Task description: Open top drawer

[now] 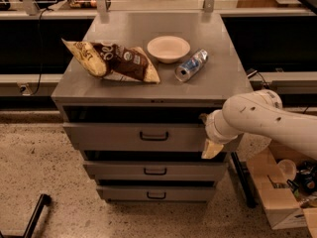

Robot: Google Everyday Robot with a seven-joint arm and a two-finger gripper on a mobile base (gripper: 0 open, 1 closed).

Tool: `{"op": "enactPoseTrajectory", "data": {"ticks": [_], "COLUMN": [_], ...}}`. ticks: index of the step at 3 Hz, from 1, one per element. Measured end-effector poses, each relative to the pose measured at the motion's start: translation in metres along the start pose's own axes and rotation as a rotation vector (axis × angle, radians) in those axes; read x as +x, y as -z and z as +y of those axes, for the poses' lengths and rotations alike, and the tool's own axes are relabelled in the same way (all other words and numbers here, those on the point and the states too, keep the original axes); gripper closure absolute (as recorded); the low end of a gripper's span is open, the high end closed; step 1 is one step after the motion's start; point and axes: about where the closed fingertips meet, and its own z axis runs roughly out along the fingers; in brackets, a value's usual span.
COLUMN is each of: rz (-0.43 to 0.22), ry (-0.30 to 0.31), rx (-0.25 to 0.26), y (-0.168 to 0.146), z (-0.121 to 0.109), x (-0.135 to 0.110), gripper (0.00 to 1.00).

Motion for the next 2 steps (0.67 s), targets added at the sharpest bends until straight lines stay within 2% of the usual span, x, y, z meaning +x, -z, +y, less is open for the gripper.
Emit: {"op": "enactPoseTrajectory", "data": {"ticks": [1,2], "rz": [-0.014,-0.031], "ry": [-0.001,0.000], "rx": [-0.028,-0.066], "y": [0.001,0.008], "z": [0.008,0.023], "x": [-0.011,-0.022], "gripper": [0.39,0.47]}}
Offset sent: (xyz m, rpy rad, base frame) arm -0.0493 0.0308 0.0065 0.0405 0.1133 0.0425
